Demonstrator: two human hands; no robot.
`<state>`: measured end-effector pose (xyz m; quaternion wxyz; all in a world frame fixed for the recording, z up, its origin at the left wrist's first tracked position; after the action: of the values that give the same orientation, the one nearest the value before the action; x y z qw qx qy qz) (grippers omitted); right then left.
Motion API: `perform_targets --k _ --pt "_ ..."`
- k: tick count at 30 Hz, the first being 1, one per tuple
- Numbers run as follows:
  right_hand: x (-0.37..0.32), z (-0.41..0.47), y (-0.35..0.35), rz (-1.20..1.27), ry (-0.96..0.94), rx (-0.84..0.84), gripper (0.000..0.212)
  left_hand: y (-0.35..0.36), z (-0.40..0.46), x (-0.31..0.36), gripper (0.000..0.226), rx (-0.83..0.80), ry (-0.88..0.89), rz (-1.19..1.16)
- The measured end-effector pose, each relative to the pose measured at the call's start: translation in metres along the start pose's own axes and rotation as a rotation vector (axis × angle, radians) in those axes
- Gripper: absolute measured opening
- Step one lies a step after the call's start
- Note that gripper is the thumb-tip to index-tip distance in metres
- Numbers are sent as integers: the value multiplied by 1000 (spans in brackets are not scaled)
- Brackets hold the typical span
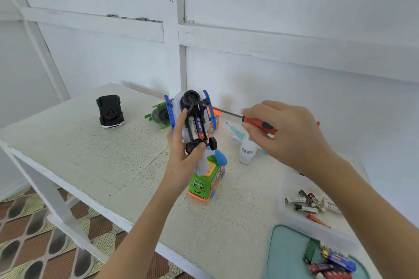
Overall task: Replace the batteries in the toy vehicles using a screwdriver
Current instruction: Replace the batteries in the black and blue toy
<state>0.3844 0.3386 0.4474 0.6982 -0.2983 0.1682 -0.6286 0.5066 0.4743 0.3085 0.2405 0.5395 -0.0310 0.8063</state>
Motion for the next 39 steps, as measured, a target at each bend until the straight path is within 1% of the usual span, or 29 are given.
perform_targets --k 7,11,16,20,25,28,30,34,39 --pt "8 14 5 14 43 -23 10 4 -5 -5 71 -16 -21 6" --pt "7 17 8 -2 65 -36 13 6 -8 -7 70 -26 -47 -8" --pt "4 9 3 12 92 23 13 8 -10 -4 71 -30 -55 -13" --pt "1 2 3 23 107 9 18 10 -13 -5 71 -49 -77 -32" --pt "2 -7 -3 57 121 48 19 17 -16 -8 72 -75 -92 -62" --pt "2 -14 0 10 111 -3 20 22 -16 -9 72 -102 -105 -64" --pt "8 -17 2 -30 145 -21 17 28 -16 -8 72 -128 -111 -51" --pt "17 -22 1 -86 215 -20 9 38 -16 -8 70 -172 -127 -59" --pt "22 -32 -6 -121 240 -33 9 50 -15 -11 68 -221 -134 -76"
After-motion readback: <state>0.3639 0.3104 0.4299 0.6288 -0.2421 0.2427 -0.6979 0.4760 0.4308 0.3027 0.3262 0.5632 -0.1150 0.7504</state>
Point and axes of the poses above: each hand's wrist, its own z-axis towards the middle knuckle, its own y-axis out of the palm, x = y × z, the point moved 6 cm from there along z, towards the middle knuckle, and after that the axes turned 13 degrees about -z, right-handed, at the moved point
